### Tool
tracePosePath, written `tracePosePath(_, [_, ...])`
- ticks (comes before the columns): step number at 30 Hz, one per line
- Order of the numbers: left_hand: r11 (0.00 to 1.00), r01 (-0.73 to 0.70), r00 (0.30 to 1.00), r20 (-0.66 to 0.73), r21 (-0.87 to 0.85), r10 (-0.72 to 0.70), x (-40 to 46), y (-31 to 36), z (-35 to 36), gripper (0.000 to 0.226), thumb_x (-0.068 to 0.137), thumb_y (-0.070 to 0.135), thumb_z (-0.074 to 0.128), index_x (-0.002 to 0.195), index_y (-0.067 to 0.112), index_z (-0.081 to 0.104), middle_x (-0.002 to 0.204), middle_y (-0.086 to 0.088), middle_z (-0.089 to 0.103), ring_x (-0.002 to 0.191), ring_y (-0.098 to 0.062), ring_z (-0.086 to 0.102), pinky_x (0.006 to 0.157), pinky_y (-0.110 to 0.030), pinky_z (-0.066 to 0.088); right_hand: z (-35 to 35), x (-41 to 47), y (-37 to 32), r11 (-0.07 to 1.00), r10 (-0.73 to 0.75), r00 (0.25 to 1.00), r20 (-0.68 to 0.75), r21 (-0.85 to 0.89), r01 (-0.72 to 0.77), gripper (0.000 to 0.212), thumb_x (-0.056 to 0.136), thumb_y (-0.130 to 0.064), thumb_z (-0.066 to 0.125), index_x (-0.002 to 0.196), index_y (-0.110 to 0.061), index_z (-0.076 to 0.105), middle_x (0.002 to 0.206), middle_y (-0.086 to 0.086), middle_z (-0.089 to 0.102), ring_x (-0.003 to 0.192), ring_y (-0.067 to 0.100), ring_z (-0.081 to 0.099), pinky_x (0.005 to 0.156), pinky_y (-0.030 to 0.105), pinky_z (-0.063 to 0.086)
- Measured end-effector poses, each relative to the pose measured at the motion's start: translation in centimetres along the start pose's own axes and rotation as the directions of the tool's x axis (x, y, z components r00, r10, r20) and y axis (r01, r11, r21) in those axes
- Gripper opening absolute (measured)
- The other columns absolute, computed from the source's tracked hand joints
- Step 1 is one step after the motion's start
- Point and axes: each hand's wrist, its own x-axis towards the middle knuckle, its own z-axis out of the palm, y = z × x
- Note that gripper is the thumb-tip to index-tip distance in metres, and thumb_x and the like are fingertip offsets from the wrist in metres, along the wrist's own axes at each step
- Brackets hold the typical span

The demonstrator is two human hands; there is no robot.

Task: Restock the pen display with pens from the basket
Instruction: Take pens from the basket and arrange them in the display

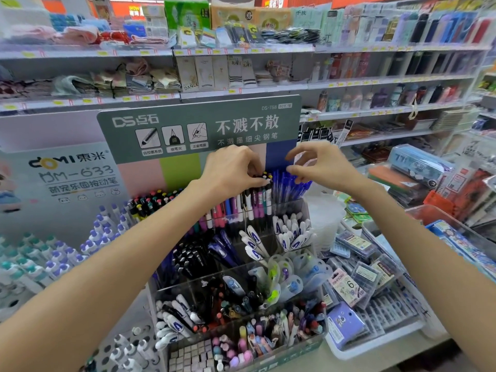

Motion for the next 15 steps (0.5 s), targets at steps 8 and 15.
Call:
tracePosePath(8, [0.994,-0.105,0.994,0.037,-0.030,0.106,2.1,2.4,0.8,0.020,0.086,0.037,0.066,0.105,0.031,0.070,0.101,0.012,0.070,0.094,-0.011,0.060,0.069,-0.023,0.040,-2.3,-1.0,1.7,0.951,0.283,0.934,0.218,-0.188,-0.244,0.045,0.079,-0.011,0.075,0.115,-0.016,0.049,0.100,-0.001,0.053,0.077,0.015,0.063,0.060,0.020,0.053])
tracePosePath(15, [0.978,-0.190,0.978,0.099,0.083,0.182,3.7,4.1,2.6,0.032,0.085,0.040,0.067,0.115,0.029,0.066,0.109,0.009,0.067,0.104,-0.016,0.055,0.072,-0.026,0.039,-0.4,-1.0,3.4,0.965,0.261,0.955,0.143,-0.012,-0.262,0.039,0.076,-0.004,0.076,0.108,-0.007,0.056,0.098,0.007,0.061,0.074,0.014,0.063,0.067,0.024,0.056])
